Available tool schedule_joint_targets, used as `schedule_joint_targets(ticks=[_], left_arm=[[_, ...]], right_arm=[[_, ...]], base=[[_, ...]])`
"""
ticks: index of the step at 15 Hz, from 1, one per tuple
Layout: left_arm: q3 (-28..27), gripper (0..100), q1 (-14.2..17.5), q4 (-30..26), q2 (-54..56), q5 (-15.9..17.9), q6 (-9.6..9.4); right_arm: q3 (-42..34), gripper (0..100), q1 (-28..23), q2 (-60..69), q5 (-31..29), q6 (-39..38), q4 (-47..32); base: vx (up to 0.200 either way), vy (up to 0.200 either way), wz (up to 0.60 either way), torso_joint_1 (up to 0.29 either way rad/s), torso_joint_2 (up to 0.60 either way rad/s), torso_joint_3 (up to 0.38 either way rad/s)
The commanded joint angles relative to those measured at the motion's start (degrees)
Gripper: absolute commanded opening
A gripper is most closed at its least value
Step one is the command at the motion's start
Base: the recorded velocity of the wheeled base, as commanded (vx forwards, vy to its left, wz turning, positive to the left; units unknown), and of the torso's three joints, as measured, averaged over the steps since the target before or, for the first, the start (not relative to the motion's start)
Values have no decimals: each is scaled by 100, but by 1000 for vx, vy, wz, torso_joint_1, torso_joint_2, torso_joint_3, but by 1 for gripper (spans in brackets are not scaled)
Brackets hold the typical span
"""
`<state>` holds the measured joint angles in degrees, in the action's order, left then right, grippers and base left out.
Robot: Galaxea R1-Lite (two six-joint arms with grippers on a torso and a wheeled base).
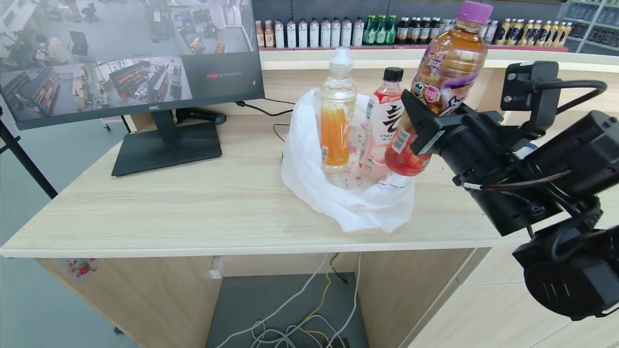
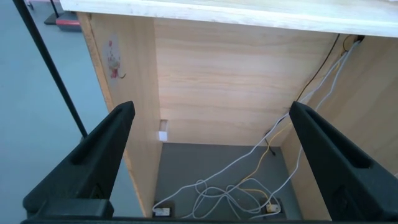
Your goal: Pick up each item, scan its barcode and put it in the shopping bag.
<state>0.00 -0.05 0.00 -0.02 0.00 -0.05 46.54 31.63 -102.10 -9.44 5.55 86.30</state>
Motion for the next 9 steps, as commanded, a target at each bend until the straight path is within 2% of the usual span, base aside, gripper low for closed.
schedule_joint_targets(ticks=[1,9], left_arm=[[0,100,5,0,2,0,-4],[0,100,5,0,2,-9,-4]], right_arm=[[259,0,97,-355,3,-1,1],[645,0,458,-847,-14,-1,-8]], base=[[0,0,0,0,0,0],[0,0,0,0,0,0]])
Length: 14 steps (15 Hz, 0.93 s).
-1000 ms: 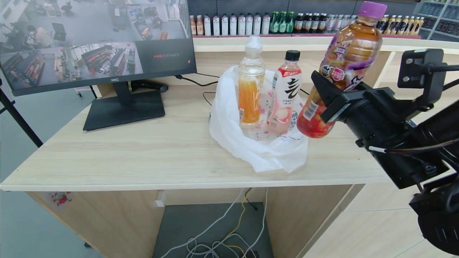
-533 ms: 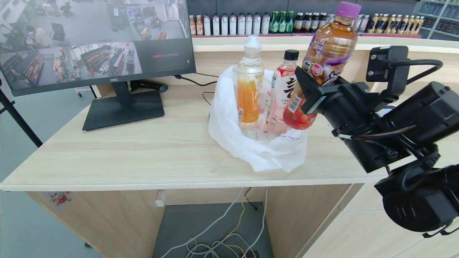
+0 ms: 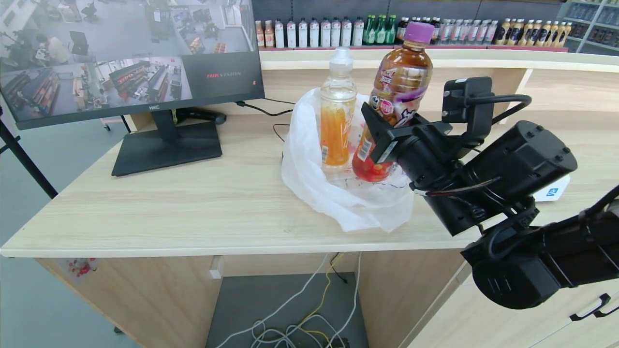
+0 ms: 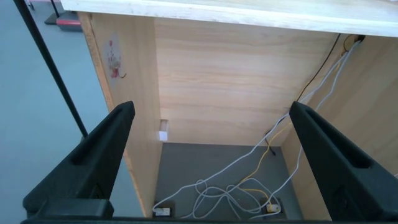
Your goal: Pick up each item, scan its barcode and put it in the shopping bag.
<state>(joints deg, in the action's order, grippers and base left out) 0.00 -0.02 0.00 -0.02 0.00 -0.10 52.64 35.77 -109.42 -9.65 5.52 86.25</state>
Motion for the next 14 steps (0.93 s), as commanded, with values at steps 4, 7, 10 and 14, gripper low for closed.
schedule_joint_targets(ticks=[4,7,10,14], left_arm=[[0,100,2,0,2,0,1],[0,100,-6,0,2,0,1],[0,100,2,0,2,0,1],[0,100,-6,0,2,-9,1]], right_arm=[[449,0,88,-457,104,19,-20],[493,0,9,-694,254,89,-20],[484,0,9,-949,280,63,-3],[528,0,27,-1195,280,63,6]], base=[[0,0,0,0,0,0],[0,0,0,0,0,0],[0,0,0,0,0,0],[0,0,0,0,0,0]])
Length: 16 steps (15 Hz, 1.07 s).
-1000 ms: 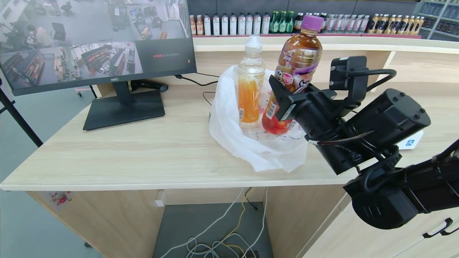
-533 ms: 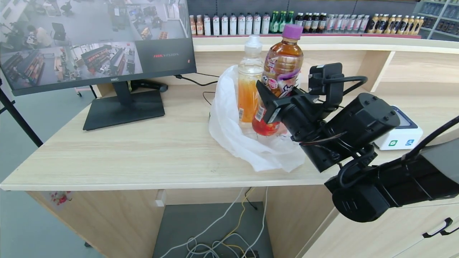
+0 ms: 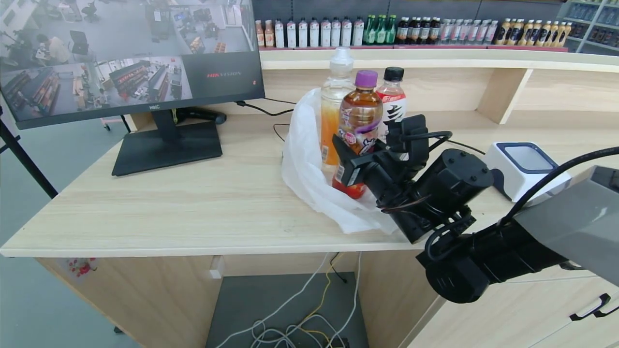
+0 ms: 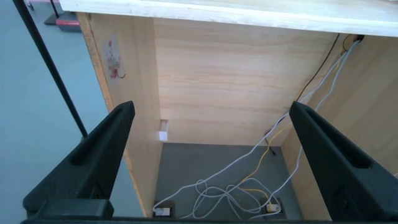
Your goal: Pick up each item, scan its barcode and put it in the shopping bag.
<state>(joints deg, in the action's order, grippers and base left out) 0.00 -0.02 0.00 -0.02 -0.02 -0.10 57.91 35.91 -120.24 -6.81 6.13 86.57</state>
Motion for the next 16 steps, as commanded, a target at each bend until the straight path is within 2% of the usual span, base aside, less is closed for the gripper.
schedule_joint_targets(ticks=[1,16], left_arm=[[0,100,-6,0,2,2,1],[0,100,2,0,2,2,1]], right_arm=[[10,0,3,-176,5,11,-34],[-25,0,3,-211,-39,-156,-26]], base=[[0,0,0,0,0,0],[0,0,0,0,0,0]])
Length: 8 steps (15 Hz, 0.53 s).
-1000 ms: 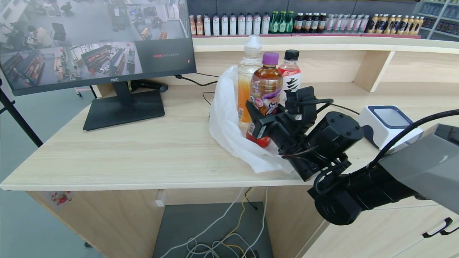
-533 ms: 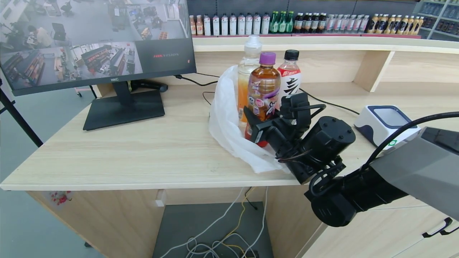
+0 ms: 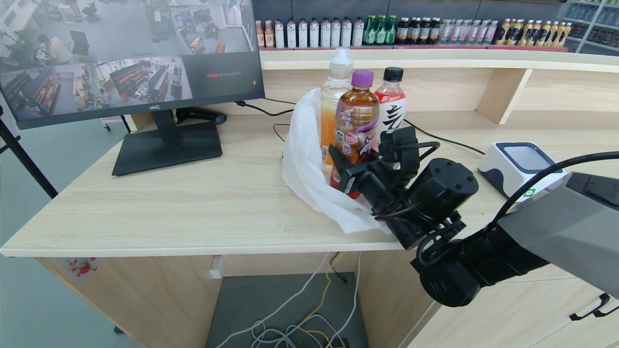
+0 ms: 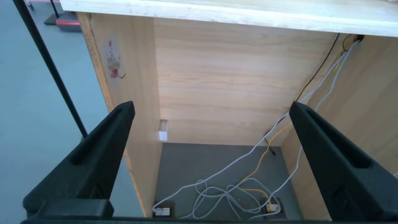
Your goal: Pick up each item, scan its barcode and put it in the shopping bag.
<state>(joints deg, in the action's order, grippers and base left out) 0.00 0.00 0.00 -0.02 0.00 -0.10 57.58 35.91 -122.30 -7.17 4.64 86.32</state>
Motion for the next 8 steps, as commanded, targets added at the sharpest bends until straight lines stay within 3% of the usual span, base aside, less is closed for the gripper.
schedule_joint_targets(ticks=[1,2,8], left_arm=[[0,100,-9,0,2,0,1],[0,100,-9,0,2,0,1],[0,100,0,0,2,-9,1]], right_arm=[[-1,0,-5,-5,-4,-25,25],[-18,100,-5,13,-13,-25,34],[-177,100,-5,338,-4,-34,34]], base=[[0,0,0,0,0,0],[0,0,0,0,0,0],[0,0,0,0,0,0]])
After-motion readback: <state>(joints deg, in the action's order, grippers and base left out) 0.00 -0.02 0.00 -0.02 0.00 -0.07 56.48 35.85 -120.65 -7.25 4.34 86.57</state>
